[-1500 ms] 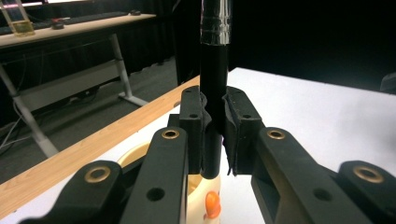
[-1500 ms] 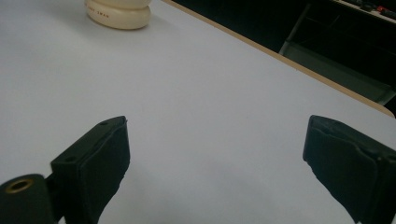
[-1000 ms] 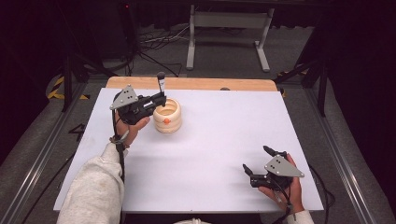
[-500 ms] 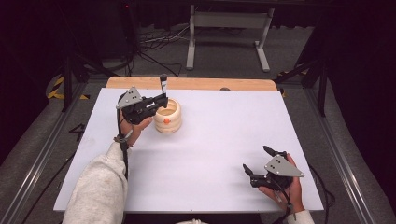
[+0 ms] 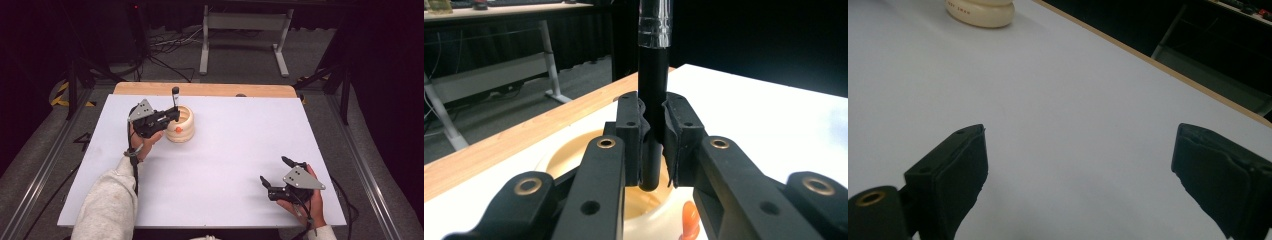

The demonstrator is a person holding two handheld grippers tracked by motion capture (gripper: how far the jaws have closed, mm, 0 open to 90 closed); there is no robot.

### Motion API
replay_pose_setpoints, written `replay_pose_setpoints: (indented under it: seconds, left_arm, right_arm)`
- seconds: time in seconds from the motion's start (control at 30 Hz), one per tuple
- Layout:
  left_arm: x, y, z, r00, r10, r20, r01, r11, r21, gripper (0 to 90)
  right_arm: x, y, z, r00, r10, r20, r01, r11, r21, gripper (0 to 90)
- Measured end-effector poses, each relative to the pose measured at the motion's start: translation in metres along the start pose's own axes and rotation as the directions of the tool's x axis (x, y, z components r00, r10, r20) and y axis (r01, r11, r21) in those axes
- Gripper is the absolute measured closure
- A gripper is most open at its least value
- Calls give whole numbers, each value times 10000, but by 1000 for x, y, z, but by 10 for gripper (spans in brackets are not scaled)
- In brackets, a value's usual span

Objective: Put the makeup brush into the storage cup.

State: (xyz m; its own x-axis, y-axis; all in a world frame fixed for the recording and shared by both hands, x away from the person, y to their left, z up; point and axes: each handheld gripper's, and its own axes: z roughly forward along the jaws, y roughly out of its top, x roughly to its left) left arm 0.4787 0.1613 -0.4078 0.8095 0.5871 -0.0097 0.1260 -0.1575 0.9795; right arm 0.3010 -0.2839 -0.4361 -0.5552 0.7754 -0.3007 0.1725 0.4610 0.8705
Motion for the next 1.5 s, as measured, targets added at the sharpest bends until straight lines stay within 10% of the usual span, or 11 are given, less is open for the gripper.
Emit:
replay_pose_setpoints:
  seconds: [1.5]
  left_arm:
    - [1, -18, 3, 9989, -205, -410, 221, 9990, 397, 752]
  right_arm:
    - [0, -1, 2, 9999, 18, -170, -16, 9999, 126, 84]
